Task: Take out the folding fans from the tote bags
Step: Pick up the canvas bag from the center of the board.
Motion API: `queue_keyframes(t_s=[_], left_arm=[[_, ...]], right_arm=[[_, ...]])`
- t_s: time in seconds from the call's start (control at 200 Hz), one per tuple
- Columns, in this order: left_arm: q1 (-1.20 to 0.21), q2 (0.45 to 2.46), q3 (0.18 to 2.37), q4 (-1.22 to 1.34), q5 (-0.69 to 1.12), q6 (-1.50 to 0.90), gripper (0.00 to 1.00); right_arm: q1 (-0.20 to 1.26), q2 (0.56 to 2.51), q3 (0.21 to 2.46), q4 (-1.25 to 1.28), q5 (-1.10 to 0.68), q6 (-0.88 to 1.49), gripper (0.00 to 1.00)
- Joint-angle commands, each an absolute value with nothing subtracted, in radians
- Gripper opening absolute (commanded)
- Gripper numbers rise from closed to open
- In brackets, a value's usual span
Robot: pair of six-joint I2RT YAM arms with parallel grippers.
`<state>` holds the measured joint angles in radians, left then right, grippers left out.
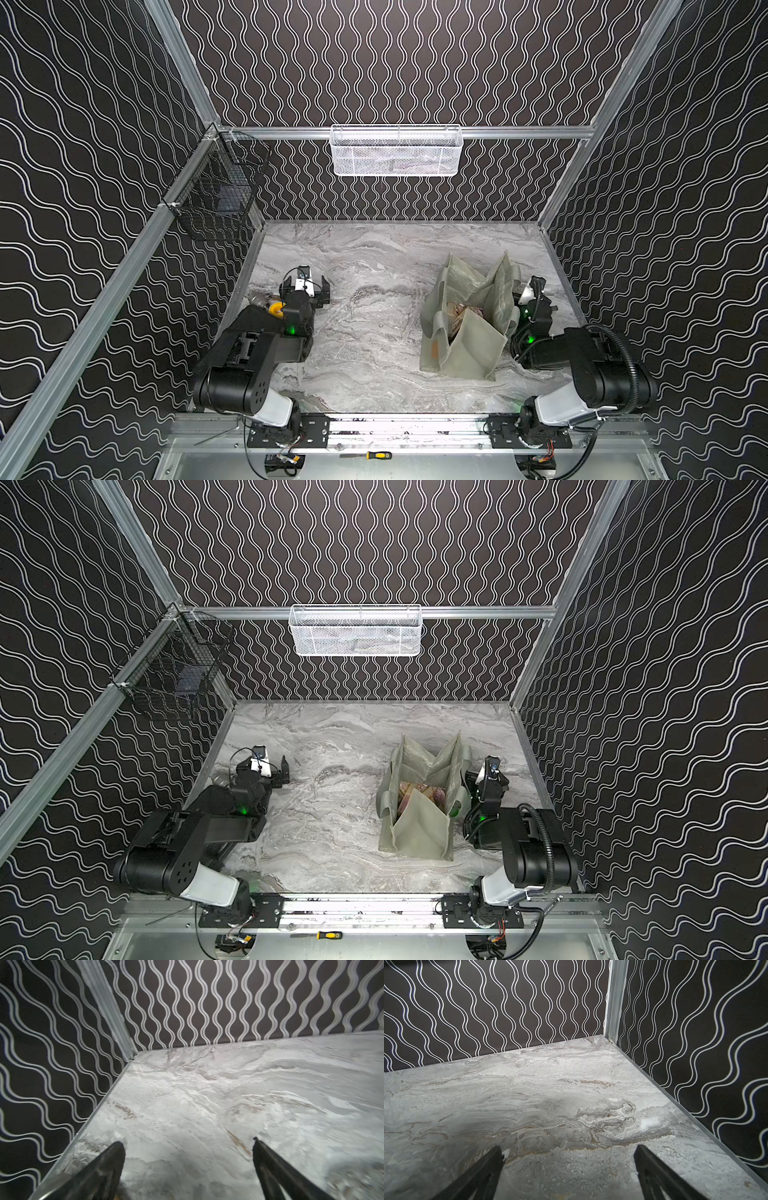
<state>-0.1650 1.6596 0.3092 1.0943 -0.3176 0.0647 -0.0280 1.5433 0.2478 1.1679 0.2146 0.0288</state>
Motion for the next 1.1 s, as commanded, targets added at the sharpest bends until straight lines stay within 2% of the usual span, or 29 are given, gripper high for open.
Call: queue_keyframes(t_s=[0.0, 0.135, 0.255, 0.31, 0.385, 0.455, 0.495, 0.546, 0.586, 0.606, 0.686, 0.851, 0.986, 1.096], left_arm=[[-0.19, 1.619, 0.267, 1.23, -0.42, 0.111, 0.99], [-0.336, 1.436, 0.31, 1.052, -0.649, 0.196, 0.99], [-0.338, 1.335, 0.392, 0.746, -0.754, -0.029, 0.99], [-0.329, 1.28, 0.436, 0.601, -0.684, -0.084, 0.99], [-0.319, 1.2, 0.479, 0.476, -0.588, -0.172, 0.99], [-0.316, 1.118, 0.525, 0.369, -0.59, -0.268, 0.99], [-0.314, 1.074, 0.541, 0.331, -0.598, -0.331, 0.99], [-0.296, 1.034, 0.548, 0.335, -0.532, -0.352, 0.99], [-0.283, 1.011, 0.563, 0.329, -0.448, -0.356, 0.99], [-0.281, 1.007, 0.579, 0.312, -0.404, -0.365, 0.99], [-0.278, 1.035, 0.69, 0.173, -0.199, -0.395, 0.96], [-0.289, 1.218, 1.065, -0.274, 0.125, -0.488, 0.84], [-0.369, 1.314, 1.286, -0.501, 0.319, -0.5, 0.76], [-0.495, 1.315, 1.355, -0.528, 0.346, -0.533, 0.76]], right_arm=[[-0.026, 1.539, 0.232, 1.24, 0.139, 0.001, 1.0], [-0.029, 1.532, 0.247, 1.205, 0.232, 0.048, 1.0], [-0.029, 1.414, 0.301, 1.025, 0.233, 0.041, 1.0], [-0.028, 1.336, 0.372, 0.83, 0.222, 0.035, 1.0], [-0.028, 1.247, 0.43, 0.692, 0.183, 0.004, 1.0], [-0.028, 1.181, 0.476, 0.58, 0.205, 0.053, 1.0], [-0.029, 1.161, 0.491, 0.566, 0.28, 0.111, 1.0], [-0.029, 1.141, 0.503, 0.533, 0.472, 0.278, 1.0], [-0.032, 1.113, 0.539, 0.345, 0.634, 0.504, 1.0], [-0.04, 1.099, 0.563, 0.248, 0.66, 0.601, 1.0], [-0.089, 1.047, 0.567, 0.241, 0.477, 0.508, 1.0], [-0.09, 0.93, 0.649, 0.075, 0.47, 0.494, 1.0], [-0.089, 0.944, 0.859, -0.192, 0.313, 0.482, 0.99], [-0.089, 0.969, 1.025, -0.393, 0.137, 0.469, 0.96]])
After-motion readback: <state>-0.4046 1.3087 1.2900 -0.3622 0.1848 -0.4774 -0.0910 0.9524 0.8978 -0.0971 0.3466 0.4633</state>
